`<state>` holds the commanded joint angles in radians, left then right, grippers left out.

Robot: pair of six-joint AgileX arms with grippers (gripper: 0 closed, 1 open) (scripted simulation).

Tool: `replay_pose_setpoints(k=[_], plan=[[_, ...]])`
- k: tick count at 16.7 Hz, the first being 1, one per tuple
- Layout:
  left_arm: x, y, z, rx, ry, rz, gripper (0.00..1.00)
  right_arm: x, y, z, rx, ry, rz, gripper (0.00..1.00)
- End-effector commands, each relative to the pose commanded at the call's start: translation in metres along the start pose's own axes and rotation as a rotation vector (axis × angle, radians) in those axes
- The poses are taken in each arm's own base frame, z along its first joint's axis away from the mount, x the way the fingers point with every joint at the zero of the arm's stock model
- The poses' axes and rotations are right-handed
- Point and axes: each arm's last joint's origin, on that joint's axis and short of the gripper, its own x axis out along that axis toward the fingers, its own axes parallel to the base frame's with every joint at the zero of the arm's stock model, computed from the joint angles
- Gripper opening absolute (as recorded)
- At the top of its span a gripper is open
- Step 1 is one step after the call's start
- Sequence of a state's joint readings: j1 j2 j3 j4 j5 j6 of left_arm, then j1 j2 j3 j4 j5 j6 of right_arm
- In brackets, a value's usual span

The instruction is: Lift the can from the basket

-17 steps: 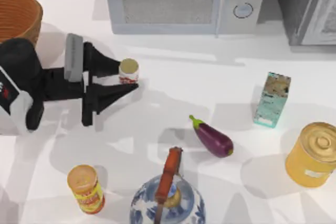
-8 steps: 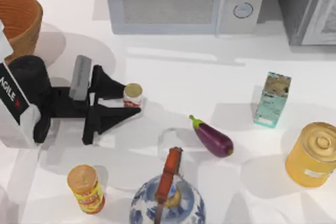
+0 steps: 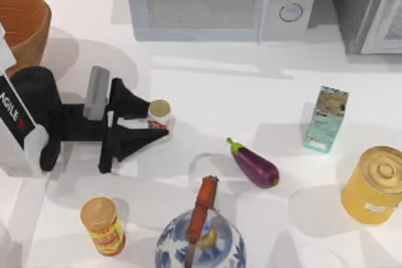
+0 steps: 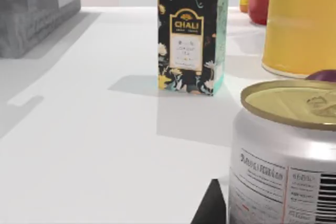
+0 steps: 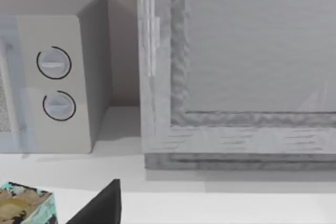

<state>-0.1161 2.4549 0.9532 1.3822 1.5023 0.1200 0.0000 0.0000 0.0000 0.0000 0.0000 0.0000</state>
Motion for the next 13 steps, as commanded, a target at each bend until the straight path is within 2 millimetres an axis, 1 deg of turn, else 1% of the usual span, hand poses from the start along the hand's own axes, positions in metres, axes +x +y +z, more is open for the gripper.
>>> replay_pose_setpoints(k=[7, 8, 13], plan=[[0.0, 0.0, 0.0, 0.0, 0.0, 0.0, 0.98, 0.0, 0.0, 0.0, 0.0, 0.0, 0.0, 1.0], [0.0, 0.0, 0.0, 0.0, 0.0, 0.0, 1.0, 0.0, 0.0, 0.0, 0.0, 0.0, 0.0, 1.0], [0.0, 0.0, 0.0, 0.0, 0.0, 0.0, 1.0, 0.0, 0.0, 0.0, 0.0, 0.0, 0.0, 1.0]])
